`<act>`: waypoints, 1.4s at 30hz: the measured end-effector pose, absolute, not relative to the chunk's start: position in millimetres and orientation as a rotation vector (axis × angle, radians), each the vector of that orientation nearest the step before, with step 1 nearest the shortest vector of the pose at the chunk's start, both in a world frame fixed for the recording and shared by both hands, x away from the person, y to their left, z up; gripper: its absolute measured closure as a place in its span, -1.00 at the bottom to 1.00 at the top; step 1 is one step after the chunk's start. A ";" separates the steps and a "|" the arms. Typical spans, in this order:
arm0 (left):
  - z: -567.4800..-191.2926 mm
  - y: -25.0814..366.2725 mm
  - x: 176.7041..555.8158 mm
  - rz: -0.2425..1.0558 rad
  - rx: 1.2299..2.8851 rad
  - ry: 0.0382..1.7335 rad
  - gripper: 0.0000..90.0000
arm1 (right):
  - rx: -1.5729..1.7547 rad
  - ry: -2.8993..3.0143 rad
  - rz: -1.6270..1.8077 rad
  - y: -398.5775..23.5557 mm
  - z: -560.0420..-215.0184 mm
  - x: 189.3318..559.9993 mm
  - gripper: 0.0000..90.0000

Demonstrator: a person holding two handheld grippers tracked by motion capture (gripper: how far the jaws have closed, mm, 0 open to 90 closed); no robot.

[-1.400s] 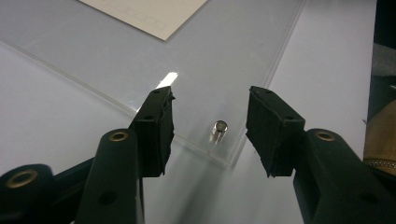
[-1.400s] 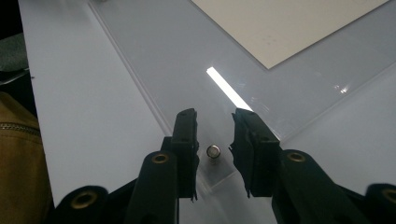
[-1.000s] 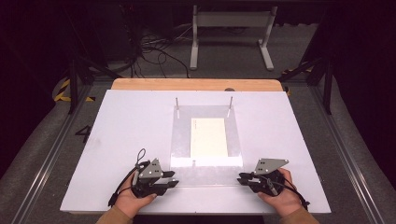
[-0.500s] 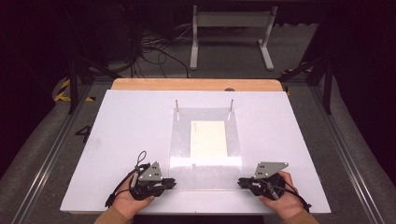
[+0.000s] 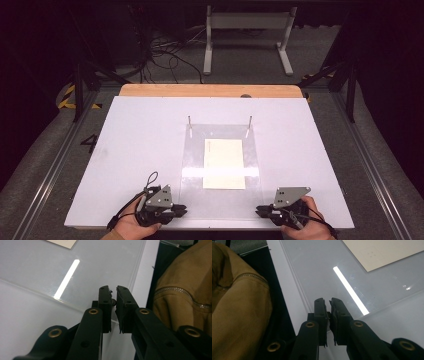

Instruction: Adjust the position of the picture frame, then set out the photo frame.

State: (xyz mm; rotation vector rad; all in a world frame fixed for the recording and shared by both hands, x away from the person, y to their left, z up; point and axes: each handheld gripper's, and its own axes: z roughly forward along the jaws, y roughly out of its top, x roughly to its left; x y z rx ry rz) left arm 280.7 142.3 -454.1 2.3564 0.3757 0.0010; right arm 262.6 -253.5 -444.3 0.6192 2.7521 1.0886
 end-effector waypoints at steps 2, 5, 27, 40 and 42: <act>-454.0 141.0 277.9 -0.011 2.359 0.356 0.83 | 0.613 2.764 1.088 -254.3 -443.9 259.8 0.84; -454.1 140.3 276.7 -0.040 2.361 0.335 0.83 | 0.622 2.788 1.092 -257.1 -443.3 257.8 0.84; -432.6 174.2 310.1 0.238 2.026 0.672 -0.13 | 0.769 2.418 1.404 -274.3 -395.8 298.3 0.14; -424.9 198.4 326.1 0.313 1.854 0.837 -0.35 | 0.886 2.301 1.411 -269.0 -387.2 341.8 0.04; -425.4 202.0 326.2 0.320 1.844 0.853 -0.37 | 0.894 2.290 1.400 -267.7 -385.3 349.6 0.03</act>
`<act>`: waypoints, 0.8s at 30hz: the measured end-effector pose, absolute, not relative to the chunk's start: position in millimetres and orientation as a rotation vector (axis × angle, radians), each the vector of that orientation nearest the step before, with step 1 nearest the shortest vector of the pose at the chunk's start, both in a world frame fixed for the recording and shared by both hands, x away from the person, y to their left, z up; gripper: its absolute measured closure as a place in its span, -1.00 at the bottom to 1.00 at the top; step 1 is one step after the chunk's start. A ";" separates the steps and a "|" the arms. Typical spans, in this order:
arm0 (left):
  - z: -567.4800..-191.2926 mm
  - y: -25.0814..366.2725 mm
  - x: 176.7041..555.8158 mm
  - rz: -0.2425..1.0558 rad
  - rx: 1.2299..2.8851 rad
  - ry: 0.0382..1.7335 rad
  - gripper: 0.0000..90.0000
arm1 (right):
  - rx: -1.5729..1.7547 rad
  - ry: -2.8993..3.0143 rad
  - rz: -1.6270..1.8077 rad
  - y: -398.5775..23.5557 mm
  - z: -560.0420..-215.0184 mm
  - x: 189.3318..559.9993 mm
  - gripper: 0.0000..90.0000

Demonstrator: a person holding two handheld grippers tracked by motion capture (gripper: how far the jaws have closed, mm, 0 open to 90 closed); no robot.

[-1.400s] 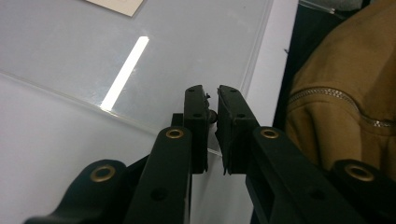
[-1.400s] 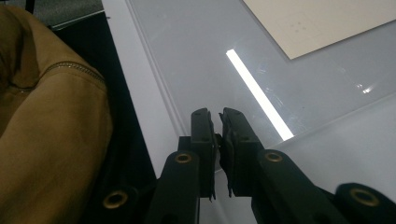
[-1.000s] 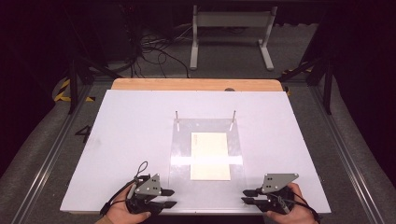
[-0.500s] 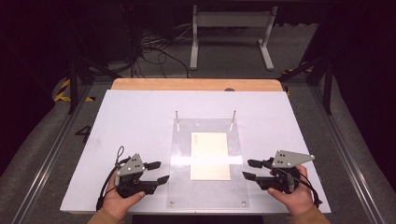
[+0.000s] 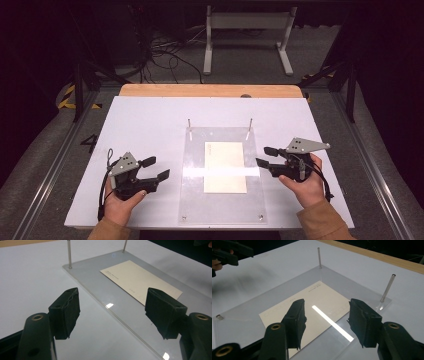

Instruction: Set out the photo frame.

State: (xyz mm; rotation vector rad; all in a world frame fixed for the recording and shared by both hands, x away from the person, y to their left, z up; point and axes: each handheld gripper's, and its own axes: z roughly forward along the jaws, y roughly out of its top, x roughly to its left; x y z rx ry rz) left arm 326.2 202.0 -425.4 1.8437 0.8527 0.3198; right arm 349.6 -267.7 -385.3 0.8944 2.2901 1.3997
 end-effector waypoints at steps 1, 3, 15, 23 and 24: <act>-425.4 202.0 326.2 0.320 1.844 0.853 -0.38 | 0.898 2.281 1.400 -266.9 -384.7 352.9 0.03; -425.0 204.4 326.3 0.336 1.835 0.861 -0.38 | 0.897 2.276 1.393 -266.4 -384.2 355.9 0.04; -425.6 213.3 323.0 0.416 1.820 0.877 -0.39 | 0.955 2.181 1.293 -263.9 -377.7 397.8 0.26; -427.5 221.3 315.5 0.441 1.816 0.885 -0.40 | 0.967 2.156 1.254 -262.2 -385.3 427.0 0.46; -427.5 222.0 314.6 0.444 1.816 0.886 -0.40 | 0.980 2.161 1.259 -261.3 -387.1 431.1 0.45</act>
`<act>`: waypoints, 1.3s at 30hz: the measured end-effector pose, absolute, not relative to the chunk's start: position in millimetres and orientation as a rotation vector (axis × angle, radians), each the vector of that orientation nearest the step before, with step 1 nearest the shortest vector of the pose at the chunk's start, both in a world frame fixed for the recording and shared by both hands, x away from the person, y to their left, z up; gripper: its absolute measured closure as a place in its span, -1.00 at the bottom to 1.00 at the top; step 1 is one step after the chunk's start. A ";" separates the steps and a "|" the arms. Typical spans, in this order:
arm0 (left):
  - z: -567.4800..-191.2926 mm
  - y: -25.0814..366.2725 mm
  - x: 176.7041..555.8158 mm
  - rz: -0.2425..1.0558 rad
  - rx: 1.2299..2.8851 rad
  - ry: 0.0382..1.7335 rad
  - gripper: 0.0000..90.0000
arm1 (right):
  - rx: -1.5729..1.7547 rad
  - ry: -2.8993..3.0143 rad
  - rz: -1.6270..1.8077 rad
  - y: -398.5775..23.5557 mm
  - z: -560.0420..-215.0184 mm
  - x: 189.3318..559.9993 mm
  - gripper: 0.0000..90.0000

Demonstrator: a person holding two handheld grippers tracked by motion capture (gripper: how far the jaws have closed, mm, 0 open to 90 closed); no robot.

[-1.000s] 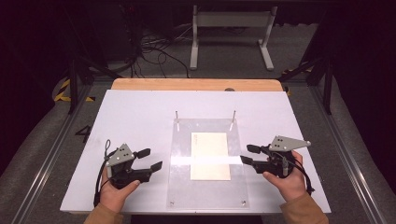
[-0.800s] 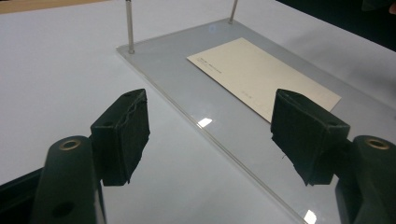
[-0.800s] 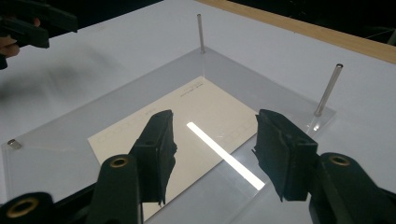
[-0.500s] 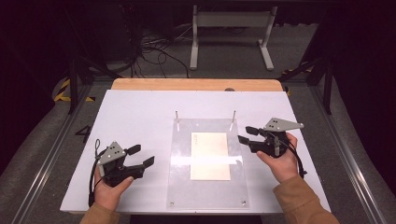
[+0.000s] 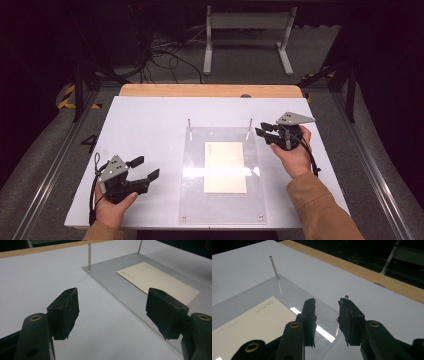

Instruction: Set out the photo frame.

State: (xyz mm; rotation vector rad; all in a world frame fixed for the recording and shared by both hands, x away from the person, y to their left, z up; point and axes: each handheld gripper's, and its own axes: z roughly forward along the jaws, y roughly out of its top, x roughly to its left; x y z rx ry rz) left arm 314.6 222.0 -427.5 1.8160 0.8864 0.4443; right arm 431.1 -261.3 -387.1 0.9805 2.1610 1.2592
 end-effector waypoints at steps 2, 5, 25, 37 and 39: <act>-427.4 223.1 313.2 0.449 1.815 0.890 -0.40 | 0.995 2.173 1.235 -258.9 -391.1 440.4 0.45; -427.5 223.7 312.4 0.449 1.819 0.884 -0.40 | 1.021 2.173 1.210 -256.5 -398.0 454.0 0.41; -430.4 214.1 309.8 0.423 1.849 0.852 -0.41 | 1.066 2.115 1.154 -241.7 -425.9 489.7 0.84; -430.2 209.7 307.5 0.425 1.869 0.807 -0.42 | 1.098 2.081 1.190 -241.7 -430.7 491.2 0.90; -430.1 208.2 306.4 0.431 1.873 0.799 -0.42 | 1.105 2.073 1.199 -241.9 -431.8 491.8 0.90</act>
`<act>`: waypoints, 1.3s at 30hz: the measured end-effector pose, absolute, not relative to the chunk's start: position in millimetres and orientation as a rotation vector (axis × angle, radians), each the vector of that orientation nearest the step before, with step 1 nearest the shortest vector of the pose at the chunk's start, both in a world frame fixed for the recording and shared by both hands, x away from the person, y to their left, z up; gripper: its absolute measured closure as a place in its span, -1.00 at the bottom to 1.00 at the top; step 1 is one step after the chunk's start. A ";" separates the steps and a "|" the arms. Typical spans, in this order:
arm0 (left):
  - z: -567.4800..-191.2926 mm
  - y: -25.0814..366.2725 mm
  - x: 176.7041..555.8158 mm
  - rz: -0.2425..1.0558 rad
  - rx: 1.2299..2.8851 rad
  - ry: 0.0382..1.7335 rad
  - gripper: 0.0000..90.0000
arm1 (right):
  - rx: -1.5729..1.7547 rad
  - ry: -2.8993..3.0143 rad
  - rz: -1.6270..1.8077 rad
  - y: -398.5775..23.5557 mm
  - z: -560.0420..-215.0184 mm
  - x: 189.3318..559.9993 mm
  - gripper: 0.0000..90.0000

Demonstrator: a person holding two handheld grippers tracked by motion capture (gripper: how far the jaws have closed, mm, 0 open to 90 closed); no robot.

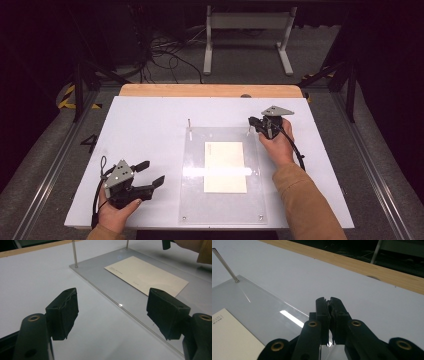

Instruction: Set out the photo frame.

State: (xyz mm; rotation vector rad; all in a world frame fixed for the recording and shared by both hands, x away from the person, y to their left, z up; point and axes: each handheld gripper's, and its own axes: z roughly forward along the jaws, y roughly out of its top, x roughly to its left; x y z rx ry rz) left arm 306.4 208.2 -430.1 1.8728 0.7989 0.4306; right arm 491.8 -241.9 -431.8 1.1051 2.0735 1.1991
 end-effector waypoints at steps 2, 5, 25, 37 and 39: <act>-430.0 206.6 305.8 0.419 1.874 0.791 -0.43 | 1.134 2.059 1.207 -241.2 -432.6 492.8 0.90; -430.3 204.5 305.5 0.418 1.877 0.783 -0.43 | 1.157 2.052 1.211 -241.1 -432.9 494.5 0.91; -437.7 198.7 306.6 0.461 1.894 0.678 -0.64 | 1.308 2.061 1.314 -248.8 -433.8 518.3 0.91; -438.1 178.9 303.3 0.514 1.936 0.552 -0.73 | 1.368 2.049 1.344 -250.1 -435.0 524.6 0.91; -436.6 174.1 303.4 0.517 1.938 0.529 -0.74 | 1.372 2.050 1.343 -250.0 -434.7 525.1 0.91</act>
